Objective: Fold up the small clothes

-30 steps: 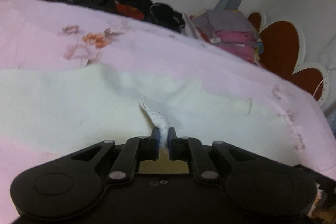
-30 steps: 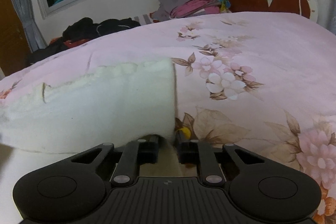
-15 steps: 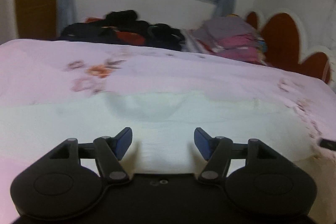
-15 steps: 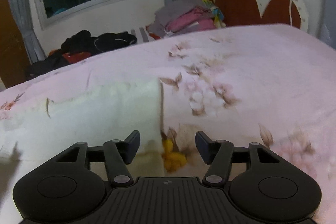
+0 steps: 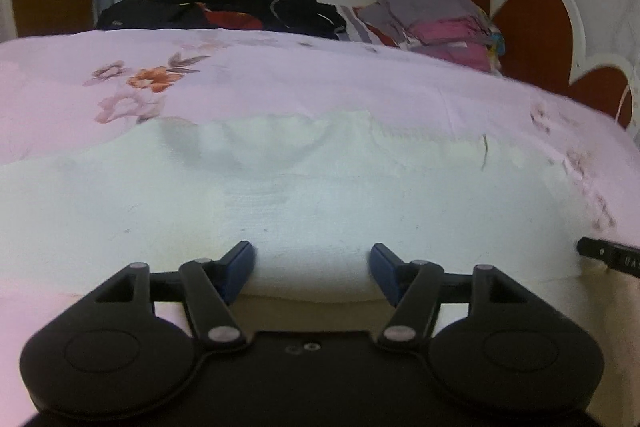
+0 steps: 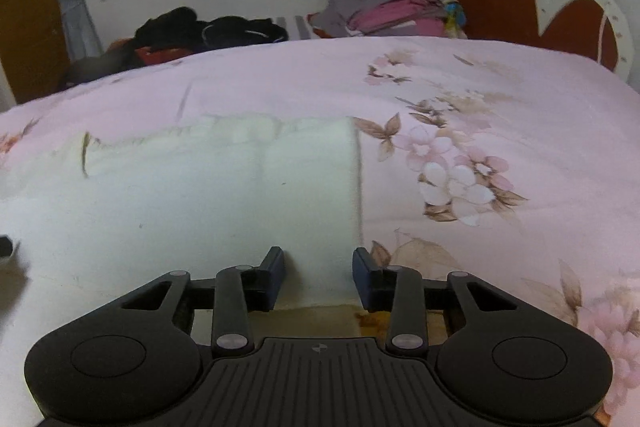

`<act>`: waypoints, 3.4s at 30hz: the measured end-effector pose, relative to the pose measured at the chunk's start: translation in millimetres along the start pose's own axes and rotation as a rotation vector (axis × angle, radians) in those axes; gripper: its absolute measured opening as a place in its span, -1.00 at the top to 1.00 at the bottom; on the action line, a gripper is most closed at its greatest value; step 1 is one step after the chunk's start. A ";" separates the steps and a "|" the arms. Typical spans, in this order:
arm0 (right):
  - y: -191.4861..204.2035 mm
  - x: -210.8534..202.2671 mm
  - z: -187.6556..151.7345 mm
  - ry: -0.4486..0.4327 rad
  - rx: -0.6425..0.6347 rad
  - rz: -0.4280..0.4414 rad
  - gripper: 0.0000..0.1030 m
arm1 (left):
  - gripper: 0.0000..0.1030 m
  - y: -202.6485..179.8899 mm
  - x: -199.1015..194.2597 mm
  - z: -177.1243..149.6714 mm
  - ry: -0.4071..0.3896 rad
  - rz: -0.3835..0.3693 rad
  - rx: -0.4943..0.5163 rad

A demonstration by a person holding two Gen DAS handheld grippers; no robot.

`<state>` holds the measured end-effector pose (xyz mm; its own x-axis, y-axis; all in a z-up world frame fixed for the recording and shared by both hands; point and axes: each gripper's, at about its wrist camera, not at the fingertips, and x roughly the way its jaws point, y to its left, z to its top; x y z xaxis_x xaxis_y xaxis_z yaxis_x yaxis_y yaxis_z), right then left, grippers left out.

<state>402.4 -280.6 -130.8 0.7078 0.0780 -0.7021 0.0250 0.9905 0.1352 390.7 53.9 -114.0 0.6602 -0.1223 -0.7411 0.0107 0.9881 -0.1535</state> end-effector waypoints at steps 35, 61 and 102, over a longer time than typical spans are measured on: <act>254.6 -5.1 1.5 0.033 -0.282 0.317 0.27 | -0.36 193.5 -102.3 -24.3 -0.052 0.249 -0.301; 280.2 41.2 -15.8 0.091 -0.269 0.226 0.27 | -0.33 334.6 -88.0 -34.5 -0.171 0.171 -0.714; 137.8 -24.1 -2.1 0.006 -0.055 0.201 0.23 | 0.94 9.5 -36.3 44.9 -0.194 -0.298 -0.110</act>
<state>387.3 -145.8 -96.7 0.6900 0.2754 -0.6693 -0.1553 0.9596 0.2347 400.5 72.0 -59.2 0.7702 -0.3729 -0.5175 0.1502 0.8945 -0.4210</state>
